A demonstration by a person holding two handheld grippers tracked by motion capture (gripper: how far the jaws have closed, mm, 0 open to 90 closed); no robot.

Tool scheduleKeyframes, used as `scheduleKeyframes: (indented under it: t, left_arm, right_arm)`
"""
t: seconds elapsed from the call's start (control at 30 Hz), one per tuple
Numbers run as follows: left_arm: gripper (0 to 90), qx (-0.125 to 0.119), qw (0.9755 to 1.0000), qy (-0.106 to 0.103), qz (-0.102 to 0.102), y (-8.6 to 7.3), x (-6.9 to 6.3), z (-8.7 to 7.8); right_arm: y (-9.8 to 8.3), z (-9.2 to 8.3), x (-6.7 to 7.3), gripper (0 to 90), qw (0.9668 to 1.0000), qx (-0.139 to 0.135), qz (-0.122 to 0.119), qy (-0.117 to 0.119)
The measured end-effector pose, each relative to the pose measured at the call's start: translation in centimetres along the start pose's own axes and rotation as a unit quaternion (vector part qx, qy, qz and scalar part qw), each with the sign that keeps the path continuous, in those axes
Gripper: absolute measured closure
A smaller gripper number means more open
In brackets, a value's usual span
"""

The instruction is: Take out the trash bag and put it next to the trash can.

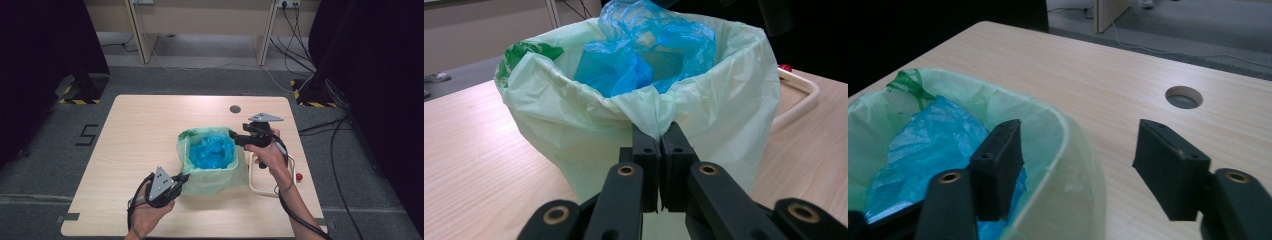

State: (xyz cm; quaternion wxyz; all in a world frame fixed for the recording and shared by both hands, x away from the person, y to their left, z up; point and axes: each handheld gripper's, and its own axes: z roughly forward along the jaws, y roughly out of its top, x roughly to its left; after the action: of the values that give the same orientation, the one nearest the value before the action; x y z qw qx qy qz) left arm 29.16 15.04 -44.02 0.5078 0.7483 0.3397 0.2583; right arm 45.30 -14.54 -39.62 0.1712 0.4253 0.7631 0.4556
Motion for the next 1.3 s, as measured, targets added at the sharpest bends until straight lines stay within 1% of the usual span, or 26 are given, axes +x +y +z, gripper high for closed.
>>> scheduleKeyframes:
  t: [0.07, 0.13, 0.17, 0.23, 0.27, 0.3, 0.4, 0.47, 0.5, 0.53, 0.6, 0.7, 0.77, 0.83, 0.9, 0.97, 1.07, 1.17, 1.23, 1.3]
  left_arm:
    - [86.2, 0.002, 1.0, -0.001, 0.001, -0.1, 0.1, 0.0]
    - [85.8, 0.002, 1.0, -0.003, -0.001, -0.1, 0.1, 0.1]
    - [85.7, 0.002, 1.0, -0.003, -0.002, -0.1, 0.2, 0.1]
    - [85.3, 0.003, 1.0, -0.004, -0.002, -0.2, 0.2, 0.1]
    - [85.1, 0.003, 1.0, -0.005, -0.001, -0.2, 0.2, 0.1]
    - [84.9, 0.003, 1.0, -0.006, -0.002, -0.2, 0.3, 0.1]
    - [84.5, 0.001, 1.0, -0.007, -0.004, -0.2, 0.4, 0.1]
    - [84.4, 0.0, 1.0, -0.008, -0.004, -0.1, 0.4, 0.0]
    - [84.4, -0.002, 1.0, -0.008, -0.004, -0.1, 0.4, 0.0]
    - [84.5, -0.003, 1.0, -0.008, -0.004, 0.0, 0.4, 0.0]
    - [84.8, -0.003, 1.0, -0.008, -0.004, 0.0, 0.5, -0.1]
    - [85.6, -0.005, 0.9999, -0.01, -0.003, 0.2, 0.4, -0.2]
    - [86.0, -0.007, 0.9999, -0.009, -0.002, 0.2, 0.4, -0.2]
    - [86.2, -0.01, 0.9999, -0.011, -0.002, 0.4, 0.4, -0.3]
    - [86.3, -0.013, 0.9998, -0.012, -0.004, 0.5, 0.4, -0.3]
    - [86.4, -0.017, 0.9998, -0.011, -0.004, 0.7, 0.5, -0.4]
    - [86.4, -0.023, 0.9997, -0.012, -0.004, 1.0, 0.5, -0.6]
    - [86.5, -0.028, 0.9995, -0.014, -0.003, 1.3, 0.5, -0.8]
    - [86.5, -0.031, 0.9994, -0.015, -0.002, 1.5, 0.6, -0.9]
    - [86.5, -0.035, 0.9992, -0.015, -0.007, 1.8, 0.7, -1.0]
  right_arm:
    - [0.2, 0.8, 0.2, 40.4, 0.9998, 0.015, -0.009, 0.001]
    - [0.3, 1.4, 0.4, 41.2, 0.9996, 0.025, -0.012, -0.001]
    - [0.4, 1.8, 0.5, 42.8, 0.9994, 0.034, -0.011, -0.002]
    - [0.4, 2.4, 0.6, 47.0, 0.9988, 0.046, -0.018, -0.001]
    - [0.4, 2.6, 0.6, 49.3, 0.9984, 0.053, -0.018, -0.003]
    - [0.3, 2.9, 0.6, 54.7, 0.998, 0.061, -0.014, -0.005]
    - [0.2, 3.3, 0.5, 67.0, 0.9974, 0.07, 0.003, 0.012]
    - [0.2, 3.3, 0.5, 73.2, 0.9978, 0.065, 0.004, 0.013]
    - [0.2, 3.2, 0.5, 75.8, 0.9982, 0.056, 0.006, 0.018]
    - [0.2, 3.0, 0.5, 76.9, 0.9986, 0.048, 0.008, 0.02]
    - [0.4, 2.6, 0.7, 78.8, 0.9991, 0.04, -0.008, 0.011]
    - [0.6, 2.1, 0.8, 81.1, 0.9993, 0.033, -0.018, 0.005]
    - [0.8, 1.7, 0.7, 84.6, 0.9997, 0.017, -0.019, -0.001]
    - [1.0, 1.4, 0.5, 86.5, 0.9999, 0.004, -0.016, 0.001]
    - [1.1, 1.2, 0.6, 86.9, 0.9997, 0.004, -0.022, -0.001]
    - [1.2, 1.2, 0.6, 86.9, 0.9998, 0.0, -0.018, -0.001]
    - [1.5, 0.9, 0.5, 87.9, 0.9998, -0.013, -0.012, 0.006]
    - [1.8, 0.7, 0.6, 88.7, 0.9996, -0.022, -0.008, 0.017]
    - [2.1, 0.5, 0.7, 89.1, 0.9994, -0.028, -0.008, 0.02]
    - [2.3, 0.3, 0.8, 89.3, 0.9991, -0.033, -0.01, 0.023]
